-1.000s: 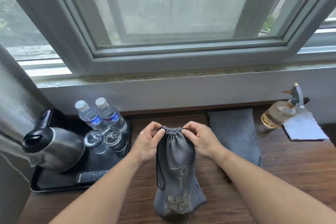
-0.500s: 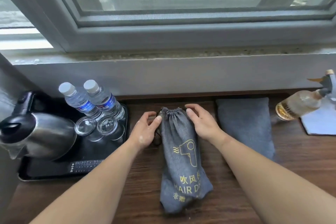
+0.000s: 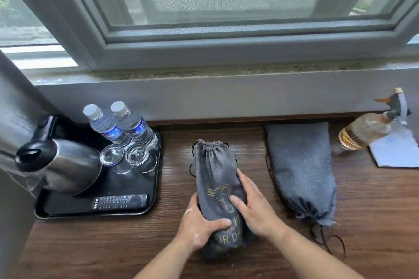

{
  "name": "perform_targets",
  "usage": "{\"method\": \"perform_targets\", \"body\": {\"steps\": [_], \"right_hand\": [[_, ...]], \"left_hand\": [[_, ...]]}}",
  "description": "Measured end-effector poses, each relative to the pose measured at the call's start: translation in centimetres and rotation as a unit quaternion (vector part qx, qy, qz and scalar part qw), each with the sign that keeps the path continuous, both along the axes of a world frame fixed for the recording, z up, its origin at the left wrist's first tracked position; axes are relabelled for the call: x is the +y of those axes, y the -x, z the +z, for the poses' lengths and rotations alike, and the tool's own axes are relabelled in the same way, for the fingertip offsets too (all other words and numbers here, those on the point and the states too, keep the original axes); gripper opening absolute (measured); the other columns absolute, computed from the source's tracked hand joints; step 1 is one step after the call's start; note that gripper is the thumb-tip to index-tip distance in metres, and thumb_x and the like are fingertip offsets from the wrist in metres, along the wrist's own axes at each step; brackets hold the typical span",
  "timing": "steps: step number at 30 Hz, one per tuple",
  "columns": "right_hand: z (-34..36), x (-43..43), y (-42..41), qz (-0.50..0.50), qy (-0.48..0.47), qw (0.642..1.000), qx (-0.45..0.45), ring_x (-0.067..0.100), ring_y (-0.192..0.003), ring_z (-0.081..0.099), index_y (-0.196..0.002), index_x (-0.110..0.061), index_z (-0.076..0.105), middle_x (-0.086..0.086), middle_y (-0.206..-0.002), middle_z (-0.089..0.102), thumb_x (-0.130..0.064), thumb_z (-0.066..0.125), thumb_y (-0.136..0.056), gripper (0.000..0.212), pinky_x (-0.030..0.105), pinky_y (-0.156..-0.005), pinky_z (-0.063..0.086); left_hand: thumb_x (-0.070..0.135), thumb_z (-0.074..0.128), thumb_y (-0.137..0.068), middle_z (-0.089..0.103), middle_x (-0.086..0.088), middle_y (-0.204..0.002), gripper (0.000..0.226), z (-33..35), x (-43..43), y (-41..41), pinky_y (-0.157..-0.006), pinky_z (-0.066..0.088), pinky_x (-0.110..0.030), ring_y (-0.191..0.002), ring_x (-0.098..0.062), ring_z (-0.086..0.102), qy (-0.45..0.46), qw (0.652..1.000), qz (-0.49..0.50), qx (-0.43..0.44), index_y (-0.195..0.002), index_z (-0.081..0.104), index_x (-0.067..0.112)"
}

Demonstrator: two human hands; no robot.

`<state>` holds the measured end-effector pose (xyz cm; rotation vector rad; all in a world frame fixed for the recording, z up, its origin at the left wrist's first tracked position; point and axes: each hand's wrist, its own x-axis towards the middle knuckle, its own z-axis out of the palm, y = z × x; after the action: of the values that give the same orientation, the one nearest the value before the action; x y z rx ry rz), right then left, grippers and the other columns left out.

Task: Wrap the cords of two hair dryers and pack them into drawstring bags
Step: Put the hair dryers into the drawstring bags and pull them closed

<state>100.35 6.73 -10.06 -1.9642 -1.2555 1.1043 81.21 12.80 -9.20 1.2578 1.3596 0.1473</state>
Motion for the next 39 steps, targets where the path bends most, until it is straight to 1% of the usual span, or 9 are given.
{"method": "perform_targets", "body": {"steps": [4,11,15,20,24,27,32,35,39], "right_hand": [[-0.4,0.9,0.3,-0.042,0.013,0.999,-0.01,0.005,-0.141,0.036,-0.157,-0.036,0.024,-0.01,-0.154,0.037,-0.039,0.06,-0.098,0.069,0.019,-0.115,0.025],[-1.0,1.7,0.2,-0.091,0.046,0.995,0.001,0.015,-0.135,0.047,-0.153,-0.033,0.034,-0.001,-0.144,0.052,-0.059,0.062,-0.089,0.074,0.032,-0.114,0.036],[-0.8,1.0,0.2,-0.097,0.049,0.994,0.014,0.014,-0.125,0.058,-0.145,-0.035,0.039,-0.007,-0.134,0.063,-0.061,0.059,-0.09,0.064,0.032,-0.105,0.045],[0.1,-2.0,-0.1,-0.075,0.081,0.99,0.092,0.0,-0.121,0.058,-0.154,-0.036,0.027,-0.015,-0.132,0.059,-0.047,0.066,-0.084,0.082,0.027,-0.112,0.039],[0.5,-4.4,0.2,0.006,0.137,0.991,0.002,-0.003,-0.107,0.06,-0.155,-0.029,0.025,-0.014,-0.131,0.058,-0.022,0.072,-0.077,0.092,0.001,-0.091,0.039],[-0.4,-5.5,1.0,0.009,0.157,0.983,-0.093,0.009,-0.095,0.064,-0.14,-0.026,0.045,-0.009,-0.115,0.066,-0.034,0.078,-0.073,0.075,0.018,-0.088,0.047],[-1.5,-5.6,0.7,-0.087,0.169,0.98,-0.056,0.005,-0.074,0.063,-0.103,-0.026,0.064,-0.008,-0.074,0.068,-0.029,0.084,-0.075,0.034,0.018,-0.066,0.042],[-2.6,-7.1,-0.1,-0.11,0.179,0.978,0.012,0.003,-0.053,0.055,-0.087,-0.024,0.067,-0.008,-0.059,0.065,-0.032,0.085,-0.07,0.026,0.033,-0.068,0.05],[-2.9,-8.4,0.4,-0.098,0.142,0.985,0.013,0.003,-0.065,0.062,-0.119,-0.026,0.062,-0.007,-0.075,0.072,-0.02,0.079,-0.078,0.045,0.037,-0.082,0.056]], "left_hand": [[0.042,0.104,-0.036,0.075,0.011,-0.11,0.106,-0.5,0.9,0.3,-0.095,0.057,-0.033,-0.102,-0.006,0.071,-0.003,1.0,0.024,-0.006,-0.129,0.054,0.027],[0.009,0.089,-0.075,0.08,-0.011,-0.09,0.039,-2.6,1.8,1.1,-0.08,0.062,-0.039,-0.087,-0.03,0.077,0.016,0.991,0.127,-0.034,-0.106,0.066,0.005],[0.018,0.075,-0.091,0.08,-0.006,-0.083,0.01,-3.0,2.3,0.9,-0.084,0.061,-0.045,-0.089,-0.032,0.076,-0.003,0.991,0.133,-0.03,-0.094,0.07,0.011],[0.05,0.079,-0.08,0.078,0.01,-0.11,0.041,-1.0,0.8,3.0,-0.096,0.057,-0.034,-0.106,-0.011,0.073,0.037,0.994,0.053,-0.085,-0.115,0.069,0.03],[0.013,0.098,-0.054,0.071,0.003,-0.122,0.095,-2.1,-1.7,6.1,-0.09,0.057,-0.024,-0.112,-0.012,0.07,0.064,0.993,-0.03,-0.09,-0.133,0.049,0.033],[-0.014,0.084,-0.069,0.072,-0.011,-0.115,0.076,-2.8,-2.6,6.6,-0.08,0.059,-0.026,-0.102,-0.024,0.073,0.072,0.995,0.02,-0.061,-0.13,0.055,0.021],[-0.005,0.079,-0.082,0.077,-0.014,-0.077,0.015,-2.9,-2.5,6.6,-0.065,0.058,-0.034,-0.071,-0.025,0.069,0.028,0.995,0.091,-0.024,-0.091,0.074,0.006],[-0.001,0.075,-0.087,0.071,-0.01,-0.063,0.013,-2.6,-2.3,6.8,-0.053,0.051,-0.028,-0.059,-0.024,0.059,0.025,0.991,0.129,-0.029,-0.076,0.07,0.005],[0.001,0.061,-0.098,0.071,-0.016,-0.075,0.018,-2.0,-3.0,6.2,-0.057,0.058,-0.032,-0.073,-0.025,0.068,0.096,0.974,0.19,-0.079,-0.081,0.059,0.006]]}}
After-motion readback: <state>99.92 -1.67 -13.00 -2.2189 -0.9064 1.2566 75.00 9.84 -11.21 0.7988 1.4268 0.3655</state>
